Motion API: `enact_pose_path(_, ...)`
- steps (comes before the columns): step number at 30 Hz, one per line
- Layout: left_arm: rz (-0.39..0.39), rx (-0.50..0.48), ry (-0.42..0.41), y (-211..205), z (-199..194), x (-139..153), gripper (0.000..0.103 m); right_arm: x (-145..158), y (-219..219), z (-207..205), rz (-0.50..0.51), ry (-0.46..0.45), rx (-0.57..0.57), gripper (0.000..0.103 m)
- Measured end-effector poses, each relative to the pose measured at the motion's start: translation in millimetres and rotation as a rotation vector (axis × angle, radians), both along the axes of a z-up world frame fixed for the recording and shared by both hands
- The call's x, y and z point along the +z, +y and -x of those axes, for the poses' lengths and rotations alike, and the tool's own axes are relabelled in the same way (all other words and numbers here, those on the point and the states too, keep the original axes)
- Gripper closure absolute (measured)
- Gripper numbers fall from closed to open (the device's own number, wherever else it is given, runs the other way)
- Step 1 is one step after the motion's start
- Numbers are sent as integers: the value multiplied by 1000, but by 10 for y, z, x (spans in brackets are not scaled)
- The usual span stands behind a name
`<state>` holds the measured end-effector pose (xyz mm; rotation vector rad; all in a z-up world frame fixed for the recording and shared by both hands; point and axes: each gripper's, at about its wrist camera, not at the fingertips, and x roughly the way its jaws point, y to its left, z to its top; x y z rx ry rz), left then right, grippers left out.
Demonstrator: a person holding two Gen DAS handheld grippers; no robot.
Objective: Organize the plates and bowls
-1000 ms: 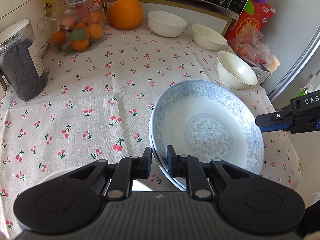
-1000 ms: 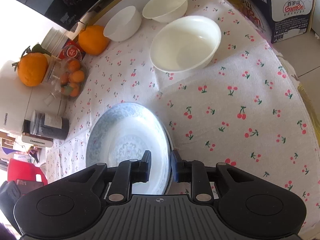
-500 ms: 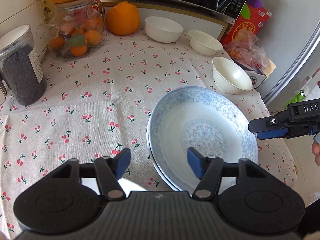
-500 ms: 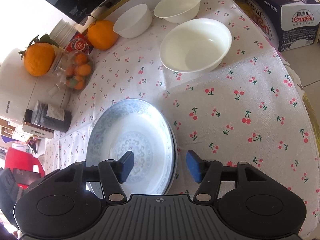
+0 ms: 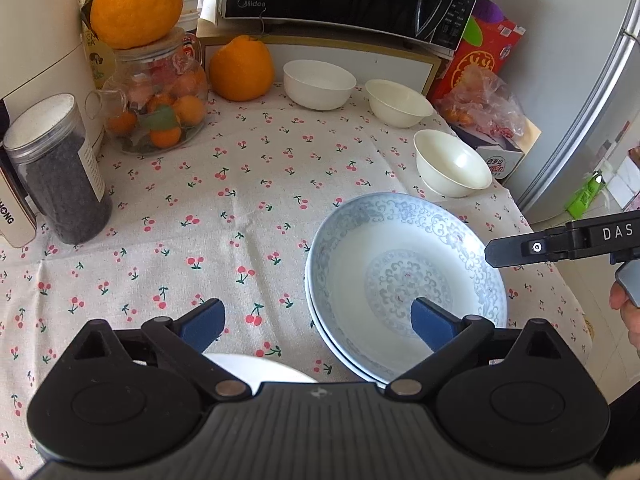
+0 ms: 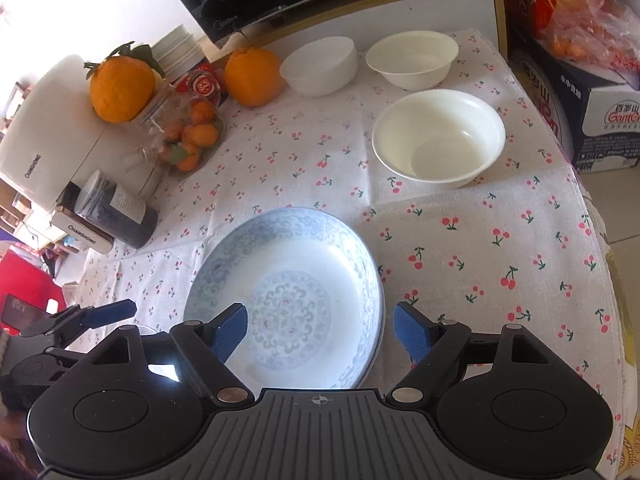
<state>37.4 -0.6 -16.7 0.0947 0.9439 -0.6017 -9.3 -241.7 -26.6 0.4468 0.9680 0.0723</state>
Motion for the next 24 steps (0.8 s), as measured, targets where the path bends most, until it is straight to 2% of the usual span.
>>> enact_pose_path(5, -29, -17, -20, 114, 13, 28, 1, 78, 189, 74, 45, -75, 60, 15)
enact_pose_path(14, -71, -33, -48, 426, 49, 48, 1, 58, 656, 257, 68, -154, 223, 14)
enact_pose_path(24, -107, -49, -28, 811, 27, -22, 1, -97, 1128, 432, -19, -160, 375, 9)
